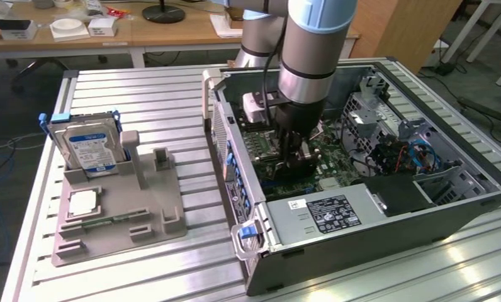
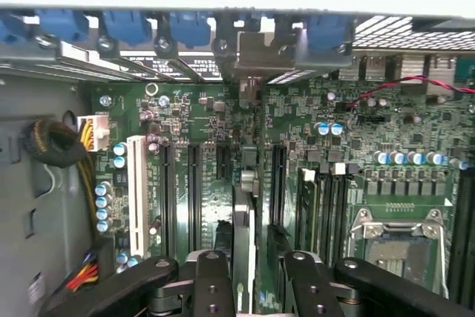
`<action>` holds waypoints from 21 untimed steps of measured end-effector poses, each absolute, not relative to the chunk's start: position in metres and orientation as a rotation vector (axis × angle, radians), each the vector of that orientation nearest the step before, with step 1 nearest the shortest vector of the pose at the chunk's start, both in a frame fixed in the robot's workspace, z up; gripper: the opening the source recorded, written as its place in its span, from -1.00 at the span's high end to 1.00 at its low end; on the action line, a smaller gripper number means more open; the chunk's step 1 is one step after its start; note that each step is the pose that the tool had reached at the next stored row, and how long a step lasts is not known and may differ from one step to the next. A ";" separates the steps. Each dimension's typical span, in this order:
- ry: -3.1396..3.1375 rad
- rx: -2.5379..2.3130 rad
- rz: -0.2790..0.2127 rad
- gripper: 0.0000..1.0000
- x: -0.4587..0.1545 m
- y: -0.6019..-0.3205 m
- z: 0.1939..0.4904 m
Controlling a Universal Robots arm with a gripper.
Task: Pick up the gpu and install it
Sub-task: 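Insert the gpu into the slot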
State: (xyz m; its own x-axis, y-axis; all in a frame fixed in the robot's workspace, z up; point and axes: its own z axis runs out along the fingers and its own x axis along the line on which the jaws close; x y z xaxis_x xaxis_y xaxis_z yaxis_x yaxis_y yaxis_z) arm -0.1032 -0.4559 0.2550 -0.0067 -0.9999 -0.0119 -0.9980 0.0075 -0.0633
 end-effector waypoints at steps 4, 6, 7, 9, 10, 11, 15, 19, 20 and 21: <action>2.190 -2.174 -0.058 0.34 -0.103 -0.456 0.263; 2.189 -2.173 -0.058 0.34 -0.103 -0.456 0.267; 2.188 -2.172 -0.058 0.34 -0.103 -0.456 0.269; 2.188 -2.172 -0.059 0.34 -0.103 -0.456 0.273; 2.187 -2.172 -0.059 0.34 -0.103 -0.456 0.275; 2.188 -2.172 -0.059 0.34 -0.103 -0.456 0.276; 2.187 -2.171 -0.059 0.37 -0.103 -0.456 0.276; 2.187 -2.172 -0.059 0.73 -0.103 -0.456 0.277; 2.187 -2.172 -0.059 0.73 -0.103 -0.456 0.277; 2.187 -2.172 -0.059 0.73 -0.103 -0.456 0.277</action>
State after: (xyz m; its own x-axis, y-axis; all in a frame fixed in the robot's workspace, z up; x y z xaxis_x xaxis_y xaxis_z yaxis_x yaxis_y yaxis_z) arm -0.1033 -0.4559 0.2765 -0.0068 -0.9999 -0.0145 -0.9976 0.0078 -0.0686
